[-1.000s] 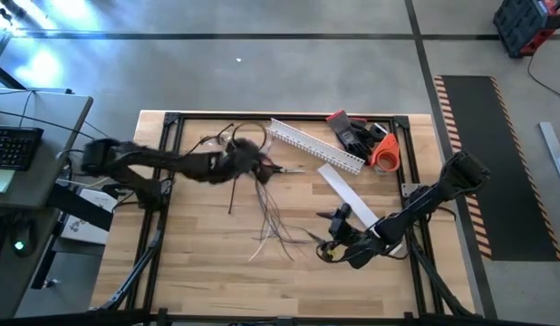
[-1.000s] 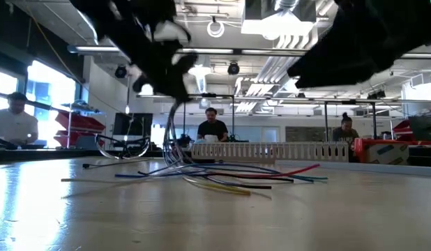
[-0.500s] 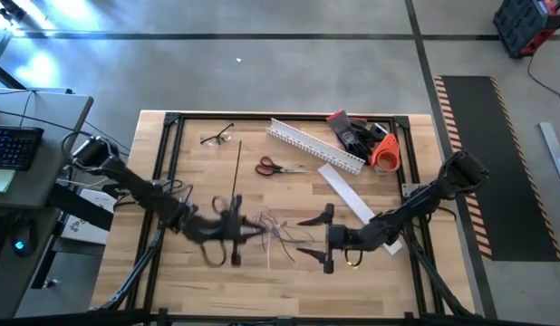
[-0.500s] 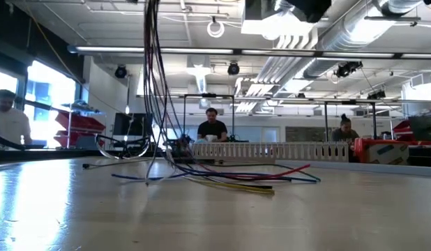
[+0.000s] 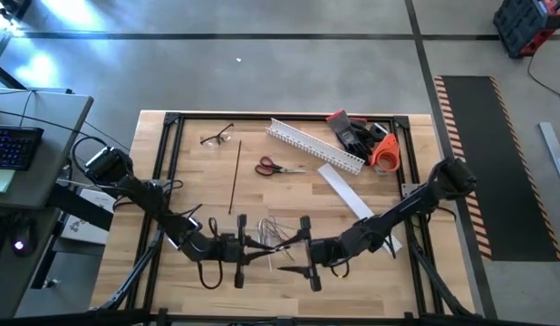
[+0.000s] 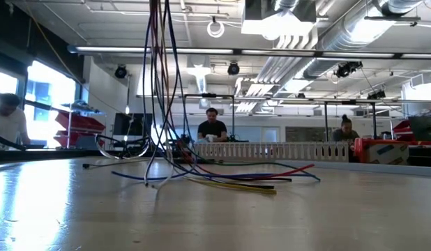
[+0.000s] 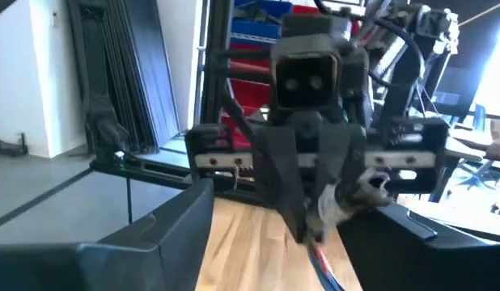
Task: Ziptie cables
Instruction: Prepare the cable wires
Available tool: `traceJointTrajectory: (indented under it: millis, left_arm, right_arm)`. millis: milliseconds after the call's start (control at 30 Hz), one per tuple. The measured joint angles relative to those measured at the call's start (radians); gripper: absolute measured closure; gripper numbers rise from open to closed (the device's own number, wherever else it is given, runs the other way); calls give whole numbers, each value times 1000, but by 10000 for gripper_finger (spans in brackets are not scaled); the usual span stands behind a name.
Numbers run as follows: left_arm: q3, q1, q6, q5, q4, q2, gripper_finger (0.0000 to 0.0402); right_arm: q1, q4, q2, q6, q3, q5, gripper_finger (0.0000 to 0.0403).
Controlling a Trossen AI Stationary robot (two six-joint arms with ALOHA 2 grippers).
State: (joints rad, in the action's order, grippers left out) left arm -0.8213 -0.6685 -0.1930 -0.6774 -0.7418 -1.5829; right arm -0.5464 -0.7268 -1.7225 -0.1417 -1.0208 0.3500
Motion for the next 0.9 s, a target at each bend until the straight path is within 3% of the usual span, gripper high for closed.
traceJointTrajectory:
  millis: [167,500,700,900]
  left_arm:
    - [0,-3,5,12,1,0,401]
    - [0,-8,0,21,-13,0,401]
    - [-2,-3,-10,14,-20,1,392]
    - [-2,11,-40,-7,3,2,319]
  right_arm:
    - [-12,79,-1,-16,-66,6,224]
    - [-15,180,-1,-16,-97,83,389]
    - [-24,194,22,-33,-97,132,392]
    - [-58,214,124,-101,-97,196,398]
